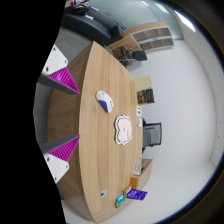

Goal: Arrange mouse

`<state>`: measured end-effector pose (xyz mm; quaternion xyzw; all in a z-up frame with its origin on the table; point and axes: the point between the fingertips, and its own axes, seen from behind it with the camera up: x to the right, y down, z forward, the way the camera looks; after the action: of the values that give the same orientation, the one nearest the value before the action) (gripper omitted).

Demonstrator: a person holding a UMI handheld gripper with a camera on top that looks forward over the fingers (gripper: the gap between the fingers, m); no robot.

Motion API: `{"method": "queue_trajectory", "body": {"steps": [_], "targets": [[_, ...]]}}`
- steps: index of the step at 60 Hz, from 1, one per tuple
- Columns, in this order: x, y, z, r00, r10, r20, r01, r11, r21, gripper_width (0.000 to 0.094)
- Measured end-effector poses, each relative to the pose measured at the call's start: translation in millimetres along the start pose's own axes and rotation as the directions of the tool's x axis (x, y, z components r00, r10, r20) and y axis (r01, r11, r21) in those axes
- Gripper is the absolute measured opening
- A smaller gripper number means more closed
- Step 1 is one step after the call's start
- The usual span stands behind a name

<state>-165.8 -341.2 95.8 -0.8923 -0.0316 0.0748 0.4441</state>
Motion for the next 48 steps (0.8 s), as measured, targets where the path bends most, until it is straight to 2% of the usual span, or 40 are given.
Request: {"method": "queue_trajectory", "body": {"steps": [12, 27, 37, 48], "targets": [[12, -14, 9, 0.995, 0.082, -0.050, -0.079, 0.995, 0.060, 0.0833], [53, -10, 25, 0.993, 0.104, -0.064, -0.102, 0.994, 0.030, 0.0836], [119, -7, 36, 0.991, 0.097, -0.092, -0.097, 0.995, 0.008, 0.0832], [182, -12, 37, 0.996, 0.045, -0.072, -0.047, 0.999, -0.026, 0.0832]]}}
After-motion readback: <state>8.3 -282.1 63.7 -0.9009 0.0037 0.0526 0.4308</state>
